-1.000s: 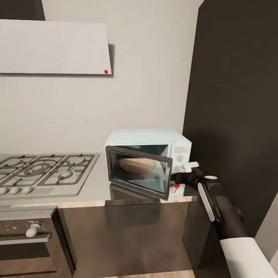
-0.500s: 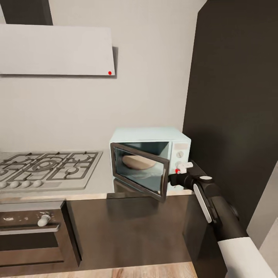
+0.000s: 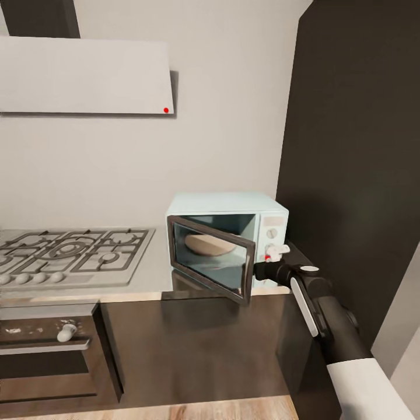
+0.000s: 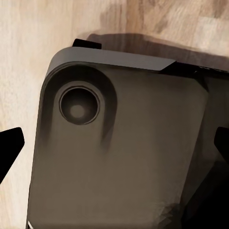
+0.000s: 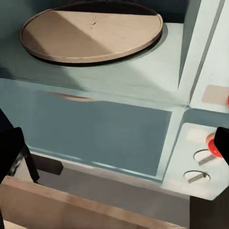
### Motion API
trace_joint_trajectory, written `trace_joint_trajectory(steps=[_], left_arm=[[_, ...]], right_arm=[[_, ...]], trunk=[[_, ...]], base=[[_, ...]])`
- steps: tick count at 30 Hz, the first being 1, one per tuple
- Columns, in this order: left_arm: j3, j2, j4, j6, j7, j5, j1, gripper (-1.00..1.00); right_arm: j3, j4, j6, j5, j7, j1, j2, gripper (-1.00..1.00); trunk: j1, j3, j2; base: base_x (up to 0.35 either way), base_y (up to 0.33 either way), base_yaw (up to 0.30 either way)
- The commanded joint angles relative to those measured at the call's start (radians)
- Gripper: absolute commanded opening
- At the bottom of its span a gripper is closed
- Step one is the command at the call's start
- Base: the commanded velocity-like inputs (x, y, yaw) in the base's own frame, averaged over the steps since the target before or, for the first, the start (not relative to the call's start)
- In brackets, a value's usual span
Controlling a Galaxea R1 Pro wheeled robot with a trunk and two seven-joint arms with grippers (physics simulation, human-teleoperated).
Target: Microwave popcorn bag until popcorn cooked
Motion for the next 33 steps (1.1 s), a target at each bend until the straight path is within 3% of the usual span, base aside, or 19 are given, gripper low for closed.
trace_joint_trajectory(steps=[1,33], left_arm=[[0.001,0.0,0.0,-0.001,0.001,0.006,0.0,1.0],[0.001,0.0,0.001,0.0,0.001,0.006,0.0,1.0]], right_arm=[[0.001,-0.001,0.005,-0.006,0.001,-0.001,-0.001,1.0],[0.001,-0.001,0.007,0.007,-0.011,-0.001,-0.001,1.0]], trunk=[[0.0,-0.001,-0.001],[0.0,-0.001,-0.001]], base=[[-0.075,0.073,0.0],[-0.162,0.219,0.0]])
